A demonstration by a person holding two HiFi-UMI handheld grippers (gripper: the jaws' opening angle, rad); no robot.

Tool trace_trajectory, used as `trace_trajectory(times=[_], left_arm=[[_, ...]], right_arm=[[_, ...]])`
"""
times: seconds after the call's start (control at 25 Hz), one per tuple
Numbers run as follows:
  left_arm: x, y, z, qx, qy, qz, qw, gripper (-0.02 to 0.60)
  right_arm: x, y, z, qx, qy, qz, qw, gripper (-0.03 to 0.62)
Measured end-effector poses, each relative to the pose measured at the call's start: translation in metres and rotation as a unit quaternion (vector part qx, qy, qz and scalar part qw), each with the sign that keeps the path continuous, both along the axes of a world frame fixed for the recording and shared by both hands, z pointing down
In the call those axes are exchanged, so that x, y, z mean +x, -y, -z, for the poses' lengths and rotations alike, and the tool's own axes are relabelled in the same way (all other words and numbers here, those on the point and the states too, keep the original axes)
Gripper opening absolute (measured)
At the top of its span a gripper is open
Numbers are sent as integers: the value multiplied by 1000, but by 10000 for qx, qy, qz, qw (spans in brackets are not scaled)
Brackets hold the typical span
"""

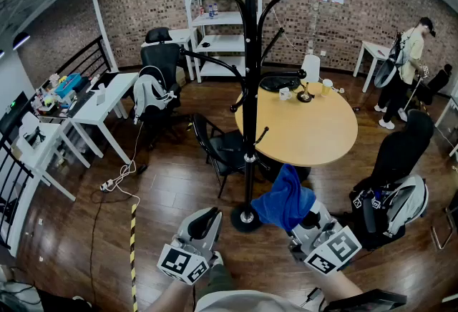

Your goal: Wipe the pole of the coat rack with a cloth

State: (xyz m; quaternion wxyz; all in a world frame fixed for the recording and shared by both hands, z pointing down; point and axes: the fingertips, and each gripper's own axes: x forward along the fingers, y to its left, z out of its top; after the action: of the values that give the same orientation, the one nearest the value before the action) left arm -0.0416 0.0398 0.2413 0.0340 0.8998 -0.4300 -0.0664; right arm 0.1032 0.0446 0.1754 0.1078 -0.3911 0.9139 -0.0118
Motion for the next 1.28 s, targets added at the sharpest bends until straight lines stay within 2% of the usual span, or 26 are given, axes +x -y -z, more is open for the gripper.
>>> trace_trajectory(times=[0.12,0.24,0.4,0.52,0.6,0.68,0.84,0.92,1.04,1.16,1.28], left_arm=[[-36,56,35,360,27,-159,9992,37],[-71,103,65,685,32,-338,9971,37],[-99,156,79,768,-103,-566,9954,37],[-94,184,76,664,-187,-838,9941,37],[-86,193,77,696,-247,-1004,9922,37],[-79,200,83,743,-406,-1145,9898,37],[-70,198,90,663,-636,-1493,9845,37],[-72,202,82,641,-555,-1543,9844,37],[-75,213,70,562,-396,-1365,9882,37],[-70,209,69,616,-376,-1396,9876,37],[-64,213,63,525,-273,-1353,9890,37]], right_arm=[[-51,76,73,51,218,294,9993,102],[-78,149,145,496,-179,-256,9983,103],[-85,220,216,649,-218,-943,9932,103],[-79,251,238,410,-57,-1195,9920,102],[-68,266,244,135,236,-1320,9909,103],[-58,280,247,-96,500,-1490,9875,103],[-62,291,209,-576,415,-1693,9830,103],[-63,288,184,-593,265,-1984,9780,103],[-58,288,130,-859,315,-2251,9700,103],[-56,293,87,-1190,321,-2225,9671,103],[-61,293,79,-1144,370,-2016,9721,103]])
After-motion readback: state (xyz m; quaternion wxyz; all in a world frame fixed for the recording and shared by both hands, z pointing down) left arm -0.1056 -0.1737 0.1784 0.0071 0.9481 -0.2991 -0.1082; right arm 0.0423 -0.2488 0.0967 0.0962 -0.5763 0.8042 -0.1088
